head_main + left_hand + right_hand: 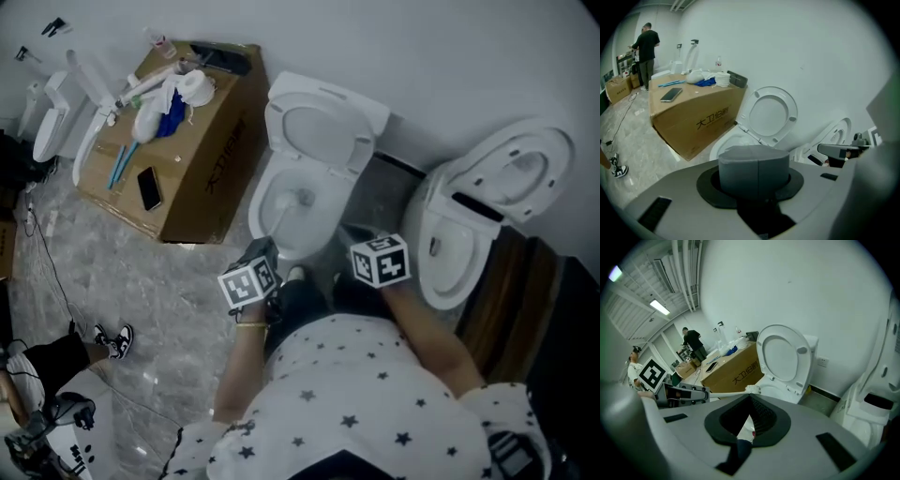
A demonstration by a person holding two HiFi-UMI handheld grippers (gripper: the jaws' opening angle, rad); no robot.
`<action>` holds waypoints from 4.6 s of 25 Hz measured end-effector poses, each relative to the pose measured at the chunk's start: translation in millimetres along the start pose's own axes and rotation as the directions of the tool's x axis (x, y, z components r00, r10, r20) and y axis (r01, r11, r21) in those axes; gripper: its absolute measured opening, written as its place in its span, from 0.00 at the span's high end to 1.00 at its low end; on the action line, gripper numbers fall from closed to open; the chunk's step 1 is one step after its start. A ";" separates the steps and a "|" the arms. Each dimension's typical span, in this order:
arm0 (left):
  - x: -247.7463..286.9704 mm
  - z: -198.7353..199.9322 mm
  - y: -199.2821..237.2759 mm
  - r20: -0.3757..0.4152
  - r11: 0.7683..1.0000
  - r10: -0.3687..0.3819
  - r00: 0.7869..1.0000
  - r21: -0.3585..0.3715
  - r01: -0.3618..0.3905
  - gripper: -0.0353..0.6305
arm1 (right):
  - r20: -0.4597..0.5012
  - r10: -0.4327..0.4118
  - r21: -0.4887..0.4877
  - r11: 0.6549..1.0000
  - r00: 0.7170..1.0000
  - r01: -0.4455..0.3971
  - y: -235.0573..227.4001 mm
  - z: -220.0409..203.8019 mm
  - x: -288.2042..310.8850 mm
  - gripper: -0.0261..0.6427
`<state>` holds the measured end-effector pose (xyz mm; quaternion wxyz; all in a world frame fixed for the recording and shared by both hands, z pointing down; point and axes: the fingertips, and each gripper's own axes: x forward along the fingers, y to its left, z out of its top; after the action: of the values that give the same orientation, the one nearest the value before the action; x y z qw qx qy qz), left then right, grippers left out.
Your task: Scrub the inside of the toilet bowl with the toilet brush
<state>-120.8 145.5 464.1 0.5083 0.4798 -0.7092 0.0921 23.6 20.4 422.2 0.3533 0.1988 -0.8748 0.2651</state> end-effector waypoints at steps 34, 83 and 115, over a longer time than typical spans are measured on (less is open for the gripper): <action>119.7 39.2 39.8 -0.242 0.952 -0.088 0.966 0.265 0.153 0.73 | 0.031 -0.195 0.272 0.945 0.980 0.179 23.4 -22.3 46.3 0.95; 278.3 49.0 46.0 -0.329 0.938 -0.038 0.944 0.314 0.147 0.73 | -0.128 -0.125 0.327 0.931 0.984 0.160 11.4 -84.7 128.7 0.95; 247.3 55.1 109.6 -0.275 0.961 0.006 0.961 0.269 0.071 0.73 | -0.129 -0.092 0.277 0.953 0.987 0.124 39.7 -81.3 133.8 0.95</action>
<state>-246.1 23.6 677.7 0.5309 0.5402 -0.6045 0.2468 -45.7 79.0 555.8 0.3846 0.2795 -0.7939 0.3791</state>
